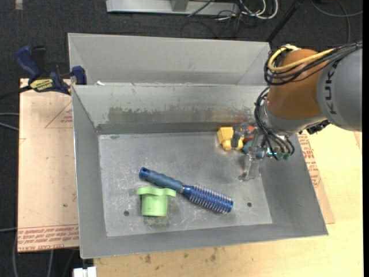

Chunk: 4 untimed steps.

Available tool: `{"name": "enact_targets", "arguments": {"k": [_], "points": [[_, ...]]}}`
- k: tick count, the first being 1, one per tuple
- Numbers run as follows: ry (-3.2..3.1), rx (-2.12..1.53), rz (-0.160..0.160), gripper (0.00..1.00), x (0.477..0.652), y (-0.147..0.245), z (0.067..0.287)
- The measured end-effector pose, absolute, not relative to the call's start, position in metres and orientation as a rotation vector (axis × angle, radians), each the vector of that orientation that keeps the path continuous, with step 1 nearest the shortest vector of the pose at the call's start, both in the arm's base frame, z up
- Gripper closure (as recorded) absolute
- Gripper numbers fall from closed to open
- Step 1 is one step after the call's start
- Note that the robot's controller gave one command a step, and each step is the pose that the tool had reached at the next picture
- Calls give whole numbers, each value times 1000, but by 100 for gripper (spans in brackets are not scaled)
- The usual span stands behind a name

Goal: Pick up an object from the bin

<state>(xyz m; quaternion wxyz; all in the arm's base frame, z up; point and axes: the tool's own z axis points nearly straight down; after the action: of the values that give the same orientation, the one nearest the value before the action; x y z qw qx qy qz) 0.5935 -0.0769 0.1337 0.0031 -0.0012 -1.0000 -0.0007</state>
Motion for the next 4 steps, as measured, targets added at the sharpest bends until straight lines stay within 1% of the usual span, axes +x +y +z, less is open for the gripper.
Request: {"name": "enact_targets", "arguments": {"k": [1, 2, 3, 4], "points": [[-3123, 316, -5, 0, 563, -16, 91], [-3132, 277, -4, 0, 495, 31, 69], [-3086, 646, -1, 0, 489, 49, 82], [-3076, 653, 5, 0, 507, -57, 93]]}}
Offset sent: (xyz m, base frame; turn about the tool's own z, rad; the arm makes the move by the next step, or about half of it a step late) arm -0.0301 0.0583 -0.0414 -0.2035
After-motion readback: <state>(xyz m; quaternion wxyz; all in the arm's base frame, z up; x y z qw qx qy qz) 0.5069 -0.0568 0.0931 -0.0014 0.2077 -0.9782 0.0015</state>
